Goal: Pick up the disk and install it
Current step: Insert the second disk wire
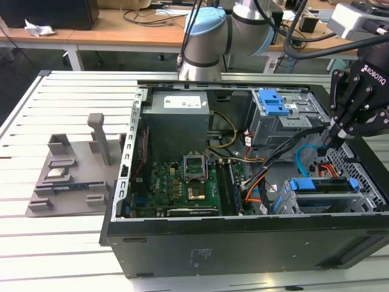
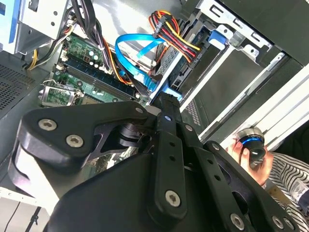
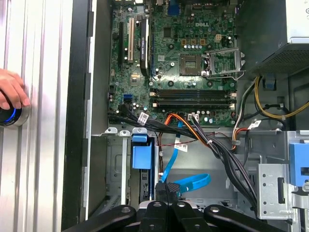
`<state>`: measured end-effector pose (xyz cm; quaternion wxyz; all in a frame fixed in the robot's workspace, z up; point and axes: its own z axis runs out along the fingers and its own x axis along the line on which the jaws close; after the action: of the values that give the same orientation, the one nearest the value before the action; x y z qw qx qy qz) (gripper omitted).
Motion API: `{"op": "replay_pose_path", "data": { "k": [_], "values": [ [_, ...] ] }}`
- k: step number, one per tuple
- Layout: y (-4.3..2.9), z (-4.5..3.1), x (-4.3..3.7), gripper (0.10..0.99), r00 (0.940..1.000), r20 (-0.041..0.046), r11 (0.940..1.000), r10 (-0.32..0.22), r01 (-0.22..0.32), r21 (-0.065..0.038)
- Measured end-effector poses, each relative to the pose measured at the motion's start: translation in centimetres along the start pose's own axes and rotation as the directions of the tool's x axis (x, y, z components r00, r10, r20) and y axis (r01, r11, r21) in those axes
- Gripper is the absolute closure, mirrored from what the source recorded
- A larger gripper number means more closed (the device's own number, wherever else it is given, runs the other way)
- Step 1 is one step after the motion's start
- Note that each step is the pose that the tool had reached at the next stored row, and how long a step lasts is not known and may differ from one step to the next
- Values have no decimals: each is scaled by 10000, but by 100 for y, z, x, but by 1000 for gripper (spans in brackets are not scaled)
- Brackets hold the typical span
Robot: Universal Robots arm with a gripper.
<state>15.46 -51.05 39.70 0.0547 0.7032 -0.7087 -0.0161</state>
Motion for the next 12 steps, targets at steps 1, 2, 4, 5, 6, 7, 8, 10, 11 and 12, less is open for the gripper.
{"op": "replay_pose_path", "data": {
  "k": [1, 2, 4, 5, 6, 7, 8, 10, 11, 12],
  "values": [
    [0, 0, 0, 980, 10000, 0, 10000, 0, 0, 0],
    [0, 0, 0, 980, 10000, 0, 10000, 0, 0, 0],
    [1, 0, 0, 851, 10000, 1, 10000, 0, 0, 0],
    [1, 0, 0, 792, 10000, 0, 10000, 0, 0, 0],
    [1, 0, 0, 792, 10000, 0, 10000, 0, 0, 0],
    [1, 1, 0, 725, 10000, -1, 10000, 0, 0, 0],
    [-1, 30, -9, 725, 10000, -8, 10000, -57, 57, 3],
    [-6, 80, -34, 725, 9998, -24, 9998, -198, 198, 11],
    [-8, 104, -59, 725, 9996, -32, 9996, -274, 274, 15],
    [-10, 118, -87, 725, 9995, -35, 9995, -328, 329, 17]
  ]
}}
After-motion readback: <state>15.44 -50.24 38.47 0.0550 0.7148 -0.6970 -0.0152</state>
